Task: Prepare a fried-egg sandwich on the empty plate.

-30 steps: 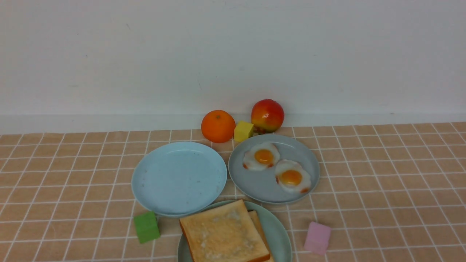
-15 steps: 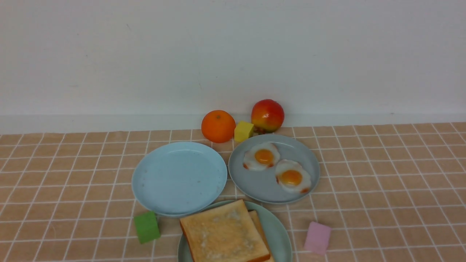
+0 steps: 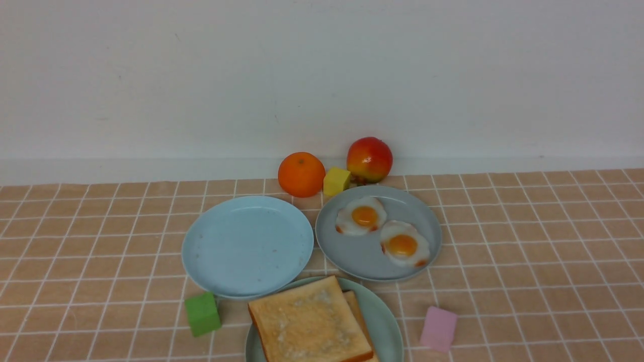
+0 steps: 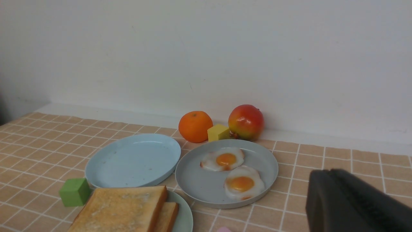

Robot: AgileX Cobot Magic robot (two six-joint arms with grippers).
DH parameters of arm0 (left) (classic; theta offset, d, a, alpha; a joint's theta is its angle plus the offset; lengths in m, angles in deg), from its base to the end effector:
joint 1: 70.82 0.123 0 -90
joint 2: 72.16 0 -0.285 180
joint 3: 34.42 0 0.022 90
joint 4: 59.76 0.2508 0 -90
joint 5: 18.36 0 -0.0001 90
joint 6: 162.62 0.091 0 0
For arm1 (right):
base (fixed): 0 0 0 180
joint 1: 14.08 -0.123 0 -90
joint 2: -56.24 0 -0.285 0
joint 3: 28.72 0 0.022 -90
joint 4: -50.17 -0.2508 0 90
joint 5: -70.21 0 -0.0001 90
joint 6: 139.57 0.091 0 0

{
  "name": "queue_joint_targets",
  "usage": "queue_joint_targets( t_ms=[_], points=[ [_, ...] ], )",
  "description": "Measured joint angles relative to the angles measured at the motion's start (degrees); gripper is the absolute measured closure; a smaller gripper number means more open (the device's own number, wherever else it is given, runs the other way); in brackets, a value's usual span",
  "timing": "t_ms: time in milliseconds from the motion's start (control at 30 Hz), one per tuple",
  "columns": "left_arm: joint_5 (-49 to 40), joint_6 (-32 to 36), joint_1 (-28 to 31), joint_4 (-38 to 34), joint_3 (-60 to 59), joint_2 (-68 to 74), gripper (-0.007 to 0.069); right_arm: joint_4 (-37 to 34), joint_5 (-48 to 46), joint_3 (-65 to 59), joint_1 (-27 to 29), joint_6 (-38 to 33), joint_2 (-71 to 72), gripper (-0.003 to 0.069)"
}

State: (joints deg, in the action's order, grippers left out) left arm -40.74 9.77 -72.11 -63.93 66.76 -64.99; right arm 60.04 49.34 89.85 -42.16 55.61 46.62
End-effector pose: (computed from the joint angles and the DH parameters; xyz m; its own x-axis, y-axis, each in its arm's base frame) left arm 0.0521 -0.0037 0.1694 -0.3176 -0.1916 -0.9287 -0.0147 0.9802 -0.1973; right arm 0.0378 0.0138 0.2702 -0.0682 0.0808 -0.9944 -0.4111 0.9059 0.1018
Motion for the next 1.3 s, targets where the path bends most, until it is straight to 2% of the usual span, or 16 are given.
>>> queue_joint_targets(
  t_ms=[933,1067,1100,1200,1233,1300],
  points=[
    [0.0,0.0,0.0,0.0,0.0,0.0,0.0603,1.2,-0.1,-0.3,0.7,-0.1,0.0,0.0605],
    [0.0,0.0,0.0,0.1,0.0,0.0,0.0600,2.0,-1.3,-1.0,7.5,-3.7,0.0,0.0601],
    [0.0,0.0,0.0,0.1,0.0,0.0,0.0598,-0.7,-1.4,-2.1,11.3,-7.0,0.0,0.0598],
    [0.0,0.0,0.0,0.1,0.0,0.0,0.0595,-6.8,-0.7,-5.3,17.5,-13.2,0.0,0.0594],
    [0.0,0.0,0.0,0.1,0.0,0.0,0.0594,-7.2,-0.6,-5.5,17.9,-13.6,0.0,0.0594],
    [0.0,0.0,0.0,0.1,0.0,0.0,0.0589,-9.9,0.8,-9.9,22.5,-16.1,0.4,0.0591]
  ],
)
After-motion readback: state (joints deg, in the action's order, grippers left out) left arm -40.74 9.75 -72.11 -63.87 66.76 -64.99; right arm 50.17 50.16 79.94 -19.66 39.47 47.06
